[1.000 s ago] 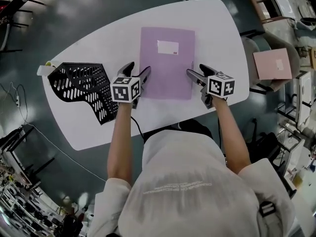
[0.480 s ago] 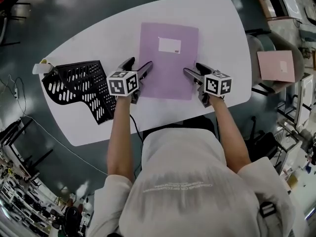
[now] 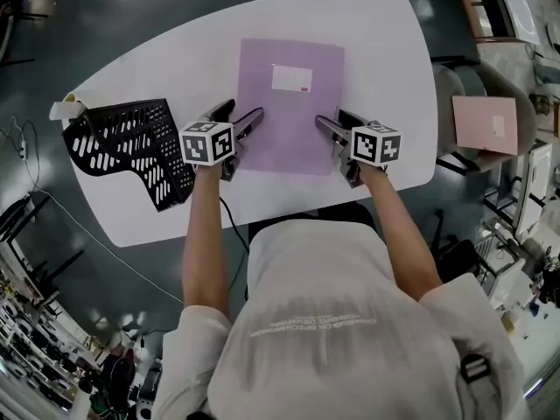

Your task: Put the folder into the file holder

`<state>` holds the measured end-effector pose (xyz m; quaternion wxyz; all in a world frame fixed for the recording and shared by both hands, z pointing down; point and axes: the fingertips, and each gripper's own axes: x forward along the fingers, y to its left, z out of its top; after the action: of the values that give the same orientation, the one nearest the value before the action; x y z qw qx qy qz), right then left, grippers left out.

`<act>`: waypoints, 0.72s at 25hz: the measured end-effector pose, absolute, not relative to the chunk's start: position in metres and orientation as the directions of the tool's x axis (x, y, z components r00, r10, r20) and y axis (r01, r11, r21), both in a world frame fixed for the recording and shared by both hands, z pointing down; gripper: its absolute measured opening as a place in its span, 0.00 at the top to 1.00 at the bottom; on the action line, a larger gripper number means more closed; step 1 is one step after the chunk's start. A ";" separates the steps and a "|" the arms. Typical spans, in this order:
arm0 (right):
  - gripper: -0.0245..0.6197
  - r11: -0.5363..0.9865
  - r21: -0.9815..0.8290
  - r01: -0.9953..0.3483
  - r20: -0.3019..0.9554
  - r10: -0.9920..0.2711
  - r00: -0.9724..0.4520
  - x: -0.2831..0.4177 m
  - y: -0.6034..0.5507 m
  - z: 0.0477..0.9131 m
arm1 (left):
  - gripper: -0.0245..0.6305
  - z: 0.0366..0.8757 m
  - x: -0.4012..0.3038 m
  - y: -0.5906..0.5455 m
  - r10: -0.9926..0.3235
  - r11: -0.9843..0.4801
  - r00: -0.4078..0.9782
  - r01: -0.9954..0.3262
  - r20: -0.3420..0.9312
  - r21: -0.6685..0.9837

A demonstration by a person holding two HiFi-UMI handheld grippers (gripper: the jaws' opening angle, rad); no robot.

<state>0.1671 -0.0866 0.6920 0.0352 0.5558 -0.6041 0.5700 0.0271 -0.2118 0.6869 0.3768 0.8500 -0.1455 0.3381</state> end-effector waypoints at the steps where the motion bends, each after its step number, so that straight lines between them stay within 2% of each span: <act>1: 0.51 -0.264 -0.654 -0.709 0.673 -0.632 -0.385 0.168 -0.087 0.692 | 0.40 0.687 0.028 -0.212 0.008 -0.671 0.731 -0.502 0.683 0.546; 11: 0.50 -0.166 -0.734 -0.658 0.580 -0.657 -0.481 0.167 -0.091 0.682 | 0.46 0.687 0.029 -0.211 -0.025 -0.648 0.763 -0.504 0.646 0.571; 18: 0.48 -0.290 -0.860 -0.420 0.474 -0.757 -0.450 0.178 -0.103 0.675 | 0.46 0.687 0.027 -0.217 -0.040 -0.643 0.767 -0.510 0.641 0.571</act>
<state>0.1778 -0.1028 0.6747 -0.1352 0.5068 -0.5805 0.6229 0.0273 -0.2170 0.6873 0.3909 0.8548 -0.1609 0.3012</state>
